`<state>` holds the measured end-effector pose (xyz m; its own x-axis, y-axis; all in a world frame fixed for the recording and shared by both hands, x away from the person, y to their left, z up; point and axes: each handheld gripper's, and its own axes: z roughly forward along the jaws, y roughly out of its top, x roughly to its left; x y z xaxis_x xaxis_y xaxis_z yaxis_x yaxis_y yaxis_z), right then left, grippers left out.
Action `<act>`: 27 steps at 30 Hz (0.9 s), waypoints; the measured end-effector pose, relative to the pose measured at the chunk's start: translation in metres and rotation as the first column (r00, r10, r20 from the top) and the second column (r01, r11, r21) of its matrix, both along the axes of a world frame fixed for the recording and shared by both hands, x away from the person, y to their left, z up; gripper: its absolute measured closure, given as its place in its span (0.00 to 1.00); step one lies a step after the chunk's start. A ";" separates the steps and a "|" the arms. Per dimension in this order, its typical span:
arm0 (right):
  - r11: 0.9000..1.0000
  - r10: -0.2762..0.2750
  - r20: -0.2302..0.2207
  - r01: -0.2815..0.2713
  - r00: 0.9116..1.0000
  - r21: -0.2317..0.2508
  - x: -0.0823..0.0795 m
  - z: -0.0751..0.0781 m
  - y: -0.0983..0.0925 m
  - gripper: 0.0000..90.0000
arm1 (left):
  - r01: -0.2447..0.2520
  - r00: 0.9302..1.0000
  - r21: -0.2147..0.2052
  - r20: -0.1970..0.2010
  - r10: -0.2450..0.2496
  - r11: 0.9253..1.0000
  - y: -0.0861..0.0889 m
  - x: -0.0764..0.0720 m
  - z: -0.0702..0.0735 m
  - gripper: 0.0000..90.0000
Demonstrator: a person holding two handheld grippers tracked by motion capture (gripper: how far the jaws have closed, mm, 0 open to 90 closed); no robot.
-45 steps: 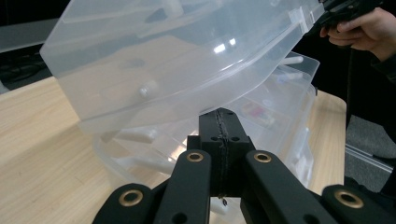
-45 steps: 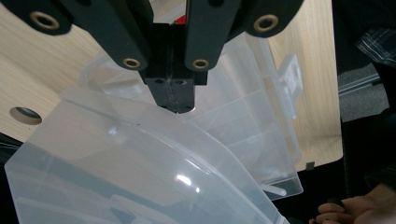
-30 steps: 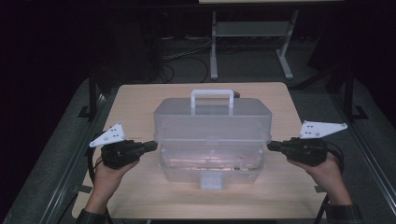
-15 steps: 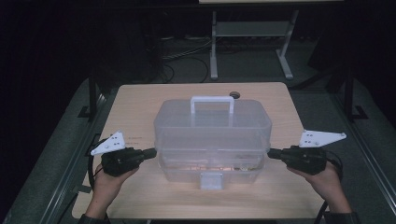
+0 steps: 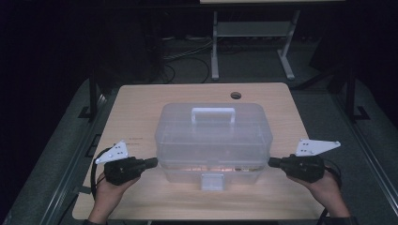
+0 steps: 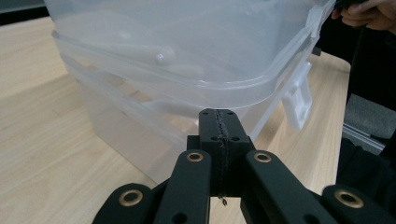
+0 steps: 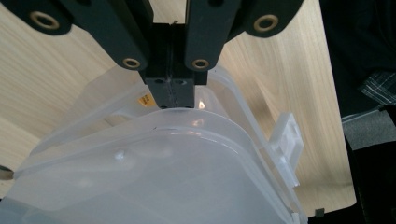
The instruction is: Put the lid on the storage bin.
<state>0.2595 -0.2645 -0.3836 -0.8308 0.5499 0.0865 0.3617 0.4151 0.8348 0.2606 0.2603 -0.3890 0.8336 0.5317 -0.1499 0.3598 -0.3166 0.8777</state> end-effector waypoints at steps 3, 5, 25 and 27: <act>1.000 -0.002 -0.004 0.002 1.000 -0.013 -0.001 -0.002 0.001 1.00 | 0.000 1.000 0.007 -0.004 0.000 1.000 -0.001 -0.001 -0.003 1.00; 1.000 -0.004 -0.002 0.004 1.000 -0.023 -0.002 -0.003 0.001 1.00 | 0.002 1.000 0.009 -0.010 -0.002 1.000 0.000 -0.001 -0.004 1.00; 0.998 -0.055 -0.003 0.055 0.999 -0.017 -0.005 -0.011 -0.014 0.97 | -0.039 0.999 0.031 -0.031 0.040 0.999 0.013 0.000 -0.010 0.98; 0.997 -0.073 -0.009 0.073 0.997 -0.015 -0.004 -0.013 -0.017 0.93 | -0.061 0.997 0.034 -0.036 0.062 0.998 0.017 0.001 -0.011 0.95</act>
